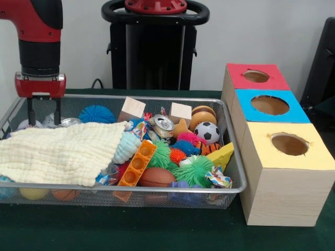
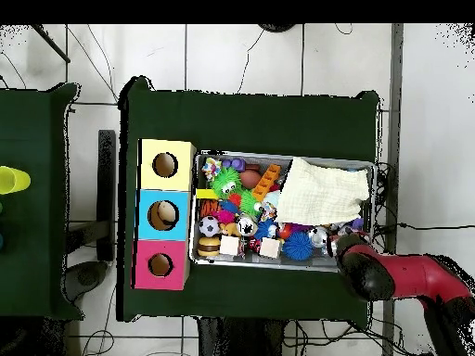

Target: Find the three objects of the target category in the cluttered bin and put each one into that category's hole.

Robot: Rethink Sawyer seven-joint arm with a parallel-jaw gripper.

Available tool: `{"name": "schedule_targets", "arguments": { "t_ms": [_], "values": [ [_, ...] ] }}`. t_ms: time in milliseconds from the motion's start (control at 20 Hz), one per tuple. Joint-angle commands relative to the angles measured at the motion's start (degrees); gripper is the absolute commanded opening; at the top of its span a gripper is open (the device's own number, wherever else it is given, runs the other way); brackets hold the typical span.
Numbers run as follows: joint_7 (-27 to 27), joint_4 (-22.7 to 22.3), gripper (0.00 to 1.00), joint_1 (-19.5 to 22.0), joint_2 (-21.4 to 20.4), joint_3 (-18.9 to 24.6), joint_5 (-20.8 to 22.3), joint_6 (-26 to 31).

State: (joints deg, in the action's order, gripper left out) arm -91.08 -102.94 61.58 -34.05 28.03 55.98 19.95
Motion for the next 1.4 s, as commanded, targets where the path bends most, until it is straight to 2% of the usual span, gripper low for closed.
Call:
{"name": "schedule_targets", "arguments": {
  "t_ms": [50, 400, 800, 1100, 1400],
  "values": [
    [12.1, 3.0, 1.0, 0.5, 3.8, 0.6, 1.7, 8.3],
    [15.7, 1.0, 1.0, 2.7, 2.5, 1.5, -0.2, 11.5],
    [14.9, 2.3, 1.0, 2.4, 4.8, 0.4, 2.3, 10.9],
    [14.9, 1.5, 1.0, 2.4, 4.6, 0.0, 1.8, 11.8],
    [15.2, 2.2, 1.0, 1.6, 6.0, -0.4, 2.2, 12.5]
  ]
}}
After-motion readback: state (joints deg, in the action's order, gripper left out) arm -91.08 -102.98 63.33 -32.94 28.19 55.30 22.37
